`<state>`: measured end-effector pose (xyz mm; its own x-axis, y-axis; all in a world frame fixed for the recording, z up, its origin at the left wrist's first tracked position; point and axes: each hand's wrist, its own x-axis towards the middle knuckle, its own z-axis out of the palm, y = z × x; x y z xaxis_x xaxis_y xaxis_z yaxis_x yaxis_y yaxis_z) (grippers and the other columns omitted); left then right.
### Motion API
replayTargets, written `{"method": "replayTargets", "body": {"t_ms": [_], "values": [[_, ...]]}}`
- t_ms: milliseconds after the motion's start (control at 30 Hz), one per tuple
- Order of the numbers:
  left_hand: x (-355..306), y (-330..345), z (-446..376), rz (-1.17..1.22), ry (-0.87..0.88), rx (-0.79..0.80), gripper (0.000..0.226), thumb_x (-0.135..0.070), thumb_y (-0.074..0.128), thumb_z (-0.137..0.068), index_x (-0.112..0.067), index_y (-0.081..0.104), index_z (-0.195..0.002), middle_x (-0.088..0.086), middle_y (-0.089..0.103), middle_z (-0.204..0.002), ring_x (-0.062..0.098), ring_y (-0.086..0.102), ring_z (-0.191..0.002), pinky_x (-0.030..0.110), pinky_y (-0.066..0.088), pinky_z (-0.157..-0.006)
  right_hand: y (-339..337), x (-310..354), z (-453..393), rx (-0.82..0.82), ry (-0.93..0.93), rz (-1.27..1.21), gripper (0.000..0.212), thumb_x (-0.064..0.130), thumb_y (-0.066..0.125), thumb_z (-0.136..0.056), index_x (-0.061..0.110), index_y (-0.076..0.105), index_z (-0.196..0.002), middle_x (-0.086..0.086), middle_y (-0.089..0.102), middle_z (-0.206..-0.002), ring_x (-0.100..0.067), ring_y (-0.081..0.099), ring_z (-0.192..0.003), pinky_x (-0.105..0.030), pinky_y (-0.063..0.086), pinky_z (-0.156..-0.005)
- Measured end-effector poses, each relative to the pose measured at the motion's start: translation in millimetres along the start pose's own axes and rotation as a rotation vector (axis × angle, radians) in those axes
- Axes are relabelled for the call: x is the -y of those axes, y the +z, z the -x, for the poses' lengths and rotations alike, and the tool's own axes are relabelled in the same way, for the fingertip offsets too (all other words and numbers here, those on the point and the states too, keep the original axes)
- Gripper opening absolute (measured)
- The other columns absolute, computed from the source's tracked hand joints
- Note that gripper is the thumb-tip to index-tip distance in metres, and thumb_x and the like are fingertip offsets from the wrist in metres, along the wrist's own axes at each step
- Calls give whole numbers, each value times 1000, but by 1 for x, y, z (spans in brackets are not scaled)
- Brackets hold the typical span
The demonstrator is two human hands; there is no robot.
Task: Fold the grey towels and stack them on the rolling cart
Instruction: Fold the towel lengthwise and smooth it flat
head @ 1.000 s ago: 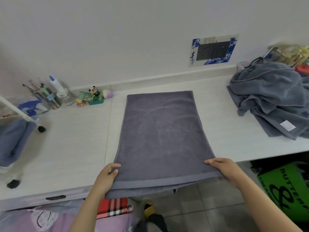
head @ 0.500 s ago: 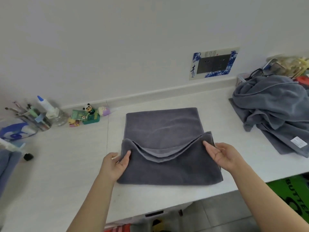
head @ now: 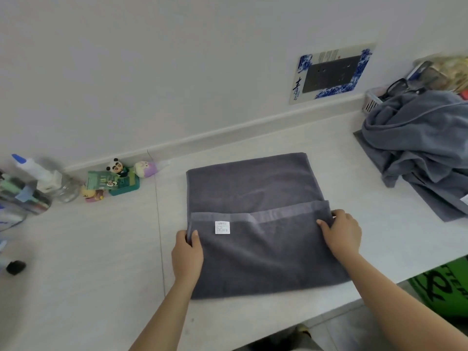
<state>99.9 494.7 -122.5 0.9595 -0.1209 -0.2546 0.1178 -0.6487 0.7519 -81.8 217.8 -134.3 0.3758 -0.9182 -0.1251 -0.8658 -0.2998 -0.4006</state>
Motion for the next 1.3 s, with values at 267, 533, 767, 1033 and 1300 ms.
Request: {"method": "replayTargets", "body": {"t_ms": [267, 533, 767, 1033, 1300], "values": [[3, -3, 10, -81, 21, -34, 35, -33, 34, -101, -7, 50, -84, 2, 54, -73, 23, 55, -71, 34, 46, -63, -19, -5, 17, 96, -26, -292, 32, 27, 59, -91, 7, 48, -114, -9, 59, -97, -33, 57, -88, -34, 40, -69], [36, -15, 23, -160, -41, -5, 26, -30, 35, -101, -11, 49, -90, -4, 50, -74, 28, 55, -79, 34, 44, -69, -13, -17, 22, 126, -59, -4, 30, 33, 54, -92, 6, 57, -103, -15, 53, -108, -35, 55, -86, -37, 44, -71], [39, -12, 31, -229, -4, 28, 25, -31, 40, -100, -10, 49, -92, 0, 55, -77, 19, 53, -70, 30, 41, -58, -12, -18, 37, 5, -108, 245, 20, 32, 50, -94, 13, 55, -94, -10, 66, -91, -31, 55, -84, -33, 33, -67], [44, -8, 35, -305, 54, -28, 22, -26, 33, -102, -9, 47, -99, -1, 52, -70, 19, 49, -61, 31, 37, -55, -12, -32, 43, 116, 84, -173, 13, 23, 36, -100, 11, 41, -97, -12, 56, -93, -28, 51, -71, -36, 40, -62], [36, 22, 35, -566, 557, -81, 52, -15, 54, -88, -7, 45, -138, 20, 45, -139, 36, 42, -126, 51, 35, -105, 11, -17, 61, -114, -320, 191, 39, 26, 46, -94, 13, 49, -131, -15, 53, -129, -36, 49, -112, -46, 33, -94]]}}
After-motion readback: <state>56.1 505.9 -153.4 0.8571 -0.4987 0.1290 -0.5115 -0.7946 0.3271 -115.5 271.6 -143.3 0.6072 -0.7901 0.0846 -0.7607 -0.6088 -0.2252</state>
